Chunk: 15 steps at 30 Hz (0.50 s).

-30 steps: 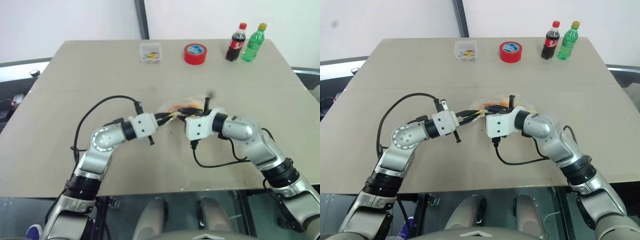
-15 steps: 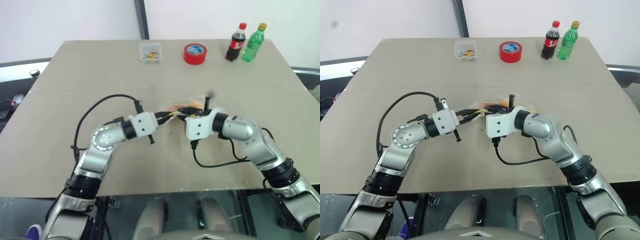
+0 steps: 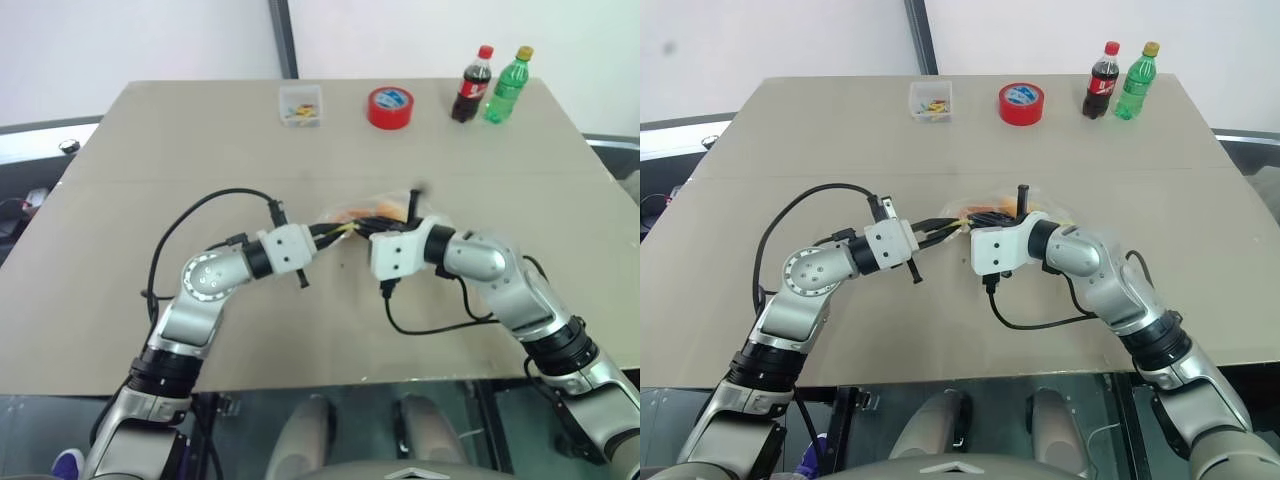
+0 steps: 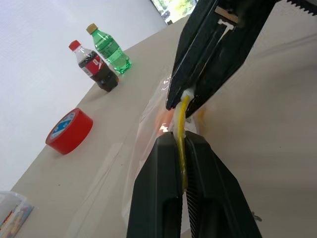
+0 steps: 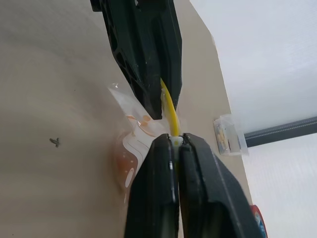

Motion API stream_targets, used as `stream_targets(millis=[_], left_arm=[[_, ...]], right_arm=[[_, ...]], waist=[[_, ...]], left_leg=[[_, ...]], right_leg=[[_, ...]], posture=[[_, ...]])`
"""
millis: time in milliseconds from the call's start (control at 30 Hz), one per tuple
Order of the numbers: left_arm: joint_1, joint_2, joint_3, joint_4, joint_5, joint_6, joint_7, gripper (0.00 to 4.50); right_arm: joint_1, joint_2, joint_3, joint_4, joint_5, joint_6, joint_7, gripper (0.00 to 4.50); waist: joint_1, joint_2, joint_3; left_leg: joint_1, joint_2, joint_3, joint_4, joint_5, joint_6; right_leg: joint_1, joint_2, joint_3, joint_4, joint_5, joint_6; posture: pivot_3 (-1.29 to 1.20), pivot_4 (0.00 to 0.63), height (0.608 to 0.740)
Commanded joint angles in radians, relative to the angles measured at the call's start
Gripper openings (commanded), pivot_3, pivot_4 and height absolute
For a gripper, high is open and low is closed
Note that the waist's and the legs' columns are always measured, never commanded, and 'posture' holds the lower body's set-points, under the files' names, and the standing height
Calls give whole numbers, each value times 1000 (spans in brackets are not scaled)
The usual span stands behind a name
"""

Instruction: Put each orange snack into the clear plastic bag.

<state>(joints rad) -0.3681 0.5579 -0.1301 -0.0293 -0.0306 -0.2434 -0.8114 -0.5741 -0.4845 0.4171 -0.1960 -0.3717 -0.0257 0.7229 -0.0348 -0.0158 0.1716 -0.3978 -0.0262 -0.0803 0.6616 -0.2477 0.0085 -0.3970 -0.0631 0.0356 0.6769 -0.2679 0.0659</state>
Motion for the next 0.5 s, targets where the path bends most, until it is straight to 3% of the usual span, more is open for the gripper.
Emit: stream_targets(millis=[33, 500], left_arm=[[-9, 6, 15, -33, -10, -3, 6, 0], [-10, 5, 70, -52, -53, 8, 34, 0]], right_arm=[[-13, 3, -30, -49, 12, -4, 2, 50], [104, -66, -127, -86, -22, 191, -29, 50]], waist=[[0, 0, 0], [3, 0, 0]], left_leg=[[0, 0, 0, 0, 0, 0], [0, 0, 0, 0, 0, 0]], right_leg=[[0, 0, 0, 0, 0, 0], [0, 0, 0, 0, 0, 0]], posture=[[0, 150, 740], [0, 150, 740]])
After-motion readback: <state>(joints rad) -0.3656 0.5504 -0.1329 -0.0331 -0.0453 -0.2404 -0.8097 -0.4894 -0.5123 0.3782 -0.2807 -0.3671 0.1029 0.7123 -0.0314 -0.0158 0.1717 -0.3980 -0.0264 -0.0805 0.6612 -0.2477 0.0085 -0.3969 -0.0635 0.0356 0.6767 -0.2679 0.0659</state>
